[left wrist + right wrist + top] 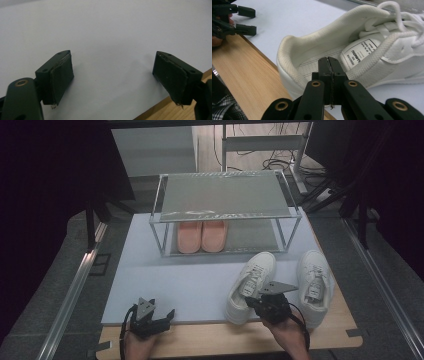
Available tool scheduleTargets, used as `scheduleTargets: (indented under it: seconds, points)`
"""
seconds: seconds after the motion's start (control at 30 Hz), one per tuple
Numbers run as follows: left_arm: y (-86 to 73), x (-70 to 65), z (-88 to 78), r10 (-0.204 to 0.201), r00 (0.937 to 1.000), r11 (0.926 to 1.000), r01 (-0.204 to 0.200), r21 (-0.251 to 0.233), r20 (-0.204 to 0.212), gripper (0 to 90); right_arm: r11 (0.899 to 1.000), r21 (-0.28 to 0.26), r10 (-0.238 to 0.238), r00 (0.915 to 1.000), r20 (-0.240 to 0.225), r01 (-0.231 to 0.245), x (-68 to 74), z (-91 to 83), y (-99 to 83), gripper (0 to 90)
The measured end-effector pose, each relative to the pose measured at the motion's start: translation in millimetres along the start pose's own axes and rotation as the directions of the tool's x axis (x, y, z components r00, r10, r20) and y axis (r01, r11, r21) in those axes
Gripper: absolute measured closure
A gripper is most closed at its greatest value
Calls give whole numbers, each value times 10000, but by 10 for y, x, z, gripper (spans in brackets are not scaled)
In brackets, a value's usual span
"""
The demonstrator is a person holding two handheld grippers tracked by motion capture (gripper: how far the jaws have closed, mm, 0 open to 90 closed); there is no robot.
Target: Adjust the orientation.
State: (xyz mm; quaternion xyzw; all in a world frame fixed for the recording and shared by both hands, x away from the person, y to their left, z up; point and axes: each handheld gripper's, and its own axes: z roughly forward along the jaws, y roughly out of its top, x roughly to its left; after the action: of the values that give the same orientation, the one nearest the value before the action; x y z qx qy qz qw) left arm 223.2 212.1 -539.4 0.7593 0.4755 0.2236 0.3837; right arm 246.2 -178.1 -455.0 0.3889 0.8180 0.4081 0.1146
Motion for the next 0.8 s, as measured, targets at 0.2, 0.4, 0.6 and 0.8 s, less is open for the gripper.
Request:
scheduleTargets:
  seconds: [0.2,0.4,0.6,0.8]
  points:
    - [0,0,0,2,10000,10000,-2,0,-1,163,9998,85,149,9996,241,-152,-80,-60,-65,900]
    - [0,0,0,2,10000,10000,-2,0,-2,163,9991,200,364,9971,662,-378,-195,-140,-139,900]
    - [0,0,0,0,10000,10000,0,0,-2,163,9976,245,620,9912,1167,-653,-350,-269,-201,900]
    - [0,0,0,-1,10000,10000,1,0,-2,163,9958,226,840,9854,1479,-882,-452,-362,-235,900]
